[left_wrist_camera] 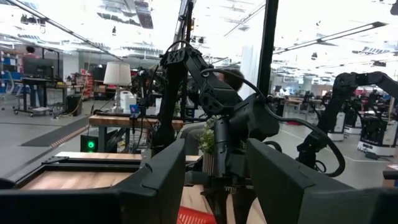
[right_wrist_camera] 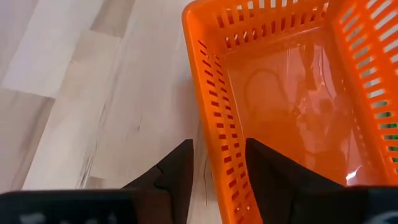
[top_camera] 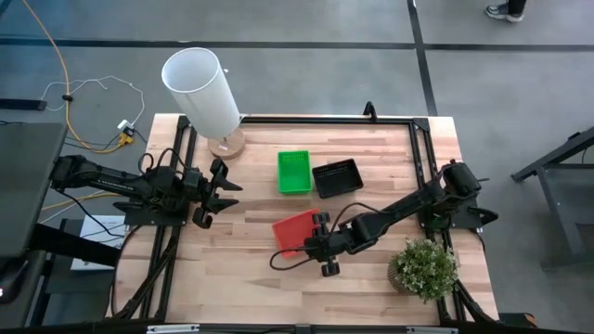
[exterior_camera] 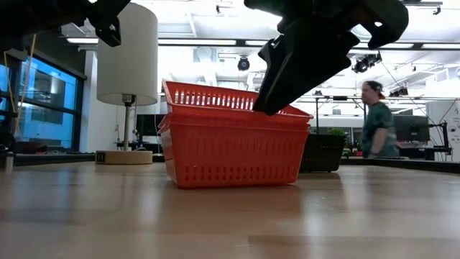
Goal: Stack baskets by color
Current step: Stack the right orange bin on top of the left orange bin
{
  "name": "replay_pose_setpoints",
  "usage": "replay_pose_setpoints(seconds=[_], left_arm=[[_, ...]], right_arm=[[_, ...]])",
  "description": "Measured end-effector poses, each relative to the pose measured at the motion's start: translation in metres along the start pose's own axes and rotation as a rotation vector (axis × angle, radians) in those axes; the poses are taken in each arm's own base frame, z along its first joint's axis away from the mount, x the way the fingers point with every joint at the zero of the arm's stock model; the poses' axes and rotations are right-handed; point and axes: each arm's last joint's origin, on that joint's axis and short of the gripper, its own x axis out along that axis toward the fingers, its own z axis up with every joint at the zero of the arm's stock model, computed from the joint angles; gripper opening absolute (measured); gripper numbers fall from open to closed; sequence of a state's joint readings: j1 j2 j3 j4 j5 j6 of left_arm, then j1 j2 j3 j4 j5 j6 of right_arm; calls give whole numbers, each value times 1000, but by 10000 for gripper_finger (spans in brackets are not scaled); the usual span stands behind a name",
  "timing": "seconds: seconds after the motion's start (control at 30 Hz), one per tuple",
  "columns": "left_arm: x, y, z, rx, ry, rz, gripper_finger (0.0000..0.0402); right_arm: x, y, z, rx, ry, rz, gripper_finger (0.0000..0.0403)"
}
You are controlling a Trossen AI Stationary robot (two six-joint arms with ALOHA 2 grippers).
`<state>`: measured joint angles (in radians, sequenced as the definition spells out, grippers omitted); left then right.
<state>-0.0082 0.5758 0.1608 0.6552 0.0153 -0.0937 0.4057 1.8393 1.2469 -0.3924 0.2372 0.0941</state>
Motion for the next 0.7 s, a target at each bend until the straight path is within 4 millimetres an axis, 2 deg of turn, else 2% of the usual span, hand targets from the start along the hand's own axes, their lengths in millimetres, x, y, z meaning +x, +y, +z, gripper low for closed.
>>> replay_pose_setpoints(seconds=[0.37,0.5,0.7], left_arm=[[0,0,0,0,0,0,158],[0,0,0,-2,-1,0,158],[0,0,0,-1,0,-1,158]], right_arm=[[8,1,-6,-8,50,-4,123],[7,2,-3,-2,18,0,119],[7,2,-1,-6,6,9,94]])
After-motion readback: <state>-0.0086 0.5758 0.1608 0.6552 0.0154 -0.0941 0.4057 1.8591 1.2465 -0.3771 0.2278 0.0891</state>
